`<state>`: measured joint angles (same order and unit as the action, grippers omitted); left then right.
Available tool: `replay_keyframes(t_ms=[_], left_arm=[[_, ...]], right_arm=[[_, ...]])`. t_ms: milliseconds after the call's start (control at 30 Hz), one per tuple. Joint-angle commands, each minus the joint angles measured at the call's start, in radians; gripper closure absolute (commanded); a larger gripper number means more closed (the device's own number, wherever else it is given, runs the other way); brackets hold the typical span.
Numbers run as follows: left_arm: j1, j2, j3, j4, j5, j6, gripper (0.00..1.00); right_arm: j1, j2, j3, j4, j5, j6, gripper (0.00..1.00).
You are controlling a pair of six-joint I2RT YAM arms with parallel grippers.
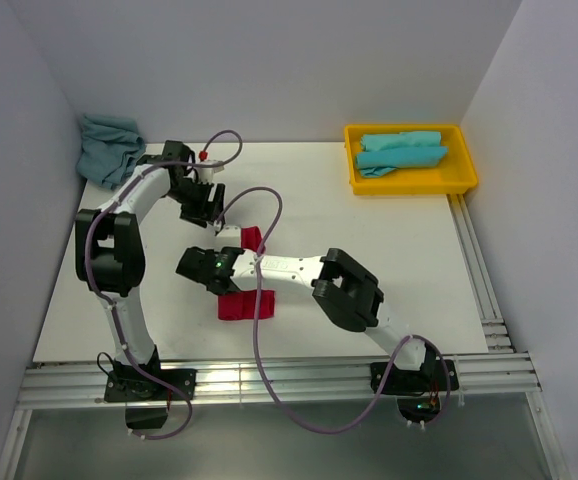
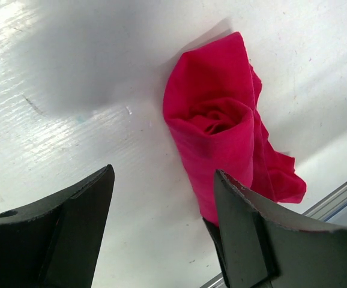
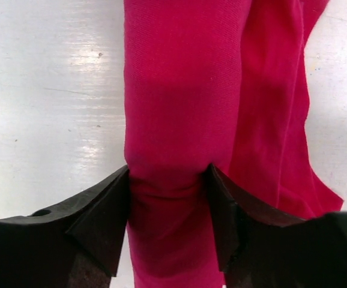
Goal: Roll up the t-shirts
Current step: Roll the tshirt
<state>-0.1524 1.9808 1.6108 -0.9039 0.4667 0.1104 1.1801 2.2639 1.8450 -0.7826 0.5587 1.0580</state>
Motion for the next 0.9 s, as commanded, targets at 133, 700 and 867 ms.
replay_keyframes(t_ms=[133, 700, 867], left_arm=[[0.031, -0.01, 0.035, -0.027, 0.064, 0.043, 0.27], [0.04, -0.05, -0.077, -0.013, 0.164, 0.089, 0.28], [0.033, -0.043, -0.149, 0.032, 0.182, 0.078, 0.28]], right_arm=[[-0.017, -0.042, -0.131, 0.051, -0.029, 0.001, 0.57], [-0.266, -0.379, -0.889, 1.14, -0.612, 0.08, 0.68], [-0.31, -0.324, -1.016, 1.41, -0.709, 0.207, 0.69]])
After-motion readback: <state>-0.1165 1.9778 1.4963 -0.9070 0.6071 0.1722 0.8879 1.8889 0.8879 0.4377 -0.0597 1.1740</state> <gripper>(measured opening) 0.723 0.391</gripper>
